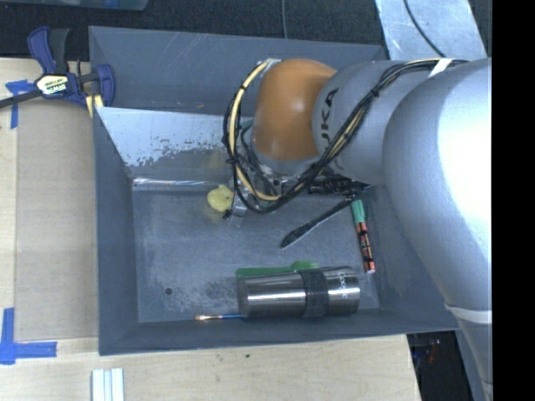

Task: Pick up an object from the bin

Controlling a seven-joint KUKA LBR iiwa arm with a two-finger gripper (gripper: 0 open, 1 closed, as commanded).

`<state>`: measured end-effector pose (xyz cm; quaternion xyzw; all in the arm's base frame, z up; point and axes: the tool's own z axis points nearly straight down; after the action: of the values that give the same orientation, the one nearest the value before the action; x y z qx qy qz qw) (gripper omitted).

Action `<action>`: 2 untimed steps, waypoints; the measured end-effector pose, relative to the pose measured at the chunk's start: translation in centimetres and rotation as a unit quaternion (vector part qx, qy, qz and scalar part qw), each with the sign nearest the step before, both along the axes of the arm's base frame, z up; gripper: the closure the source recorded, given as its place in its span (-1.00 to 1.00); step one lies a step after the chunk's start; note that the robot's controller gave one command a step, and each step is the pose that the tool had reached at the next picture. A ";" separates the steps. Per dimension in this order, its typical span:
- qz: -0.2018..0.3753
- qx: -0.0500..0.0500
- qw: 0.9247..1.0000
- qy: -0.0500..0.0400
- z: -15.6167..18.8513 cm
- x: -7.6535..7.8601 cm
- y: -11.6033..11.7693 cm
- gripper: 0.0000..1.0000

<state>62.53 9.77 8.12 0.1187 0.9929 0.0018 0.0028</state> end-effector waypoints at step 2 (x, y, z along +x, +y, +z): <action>-0.001 0.001 1.000 -0.005 2.1 0.2 0.0 1.00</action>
Offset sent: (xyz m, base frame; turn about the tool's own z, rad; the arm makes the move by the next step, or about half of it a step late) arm 0.0008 -0.0002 0.0213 0.0004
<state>62.74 9.73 10.24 0.1193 0.9928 0.0029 0.0075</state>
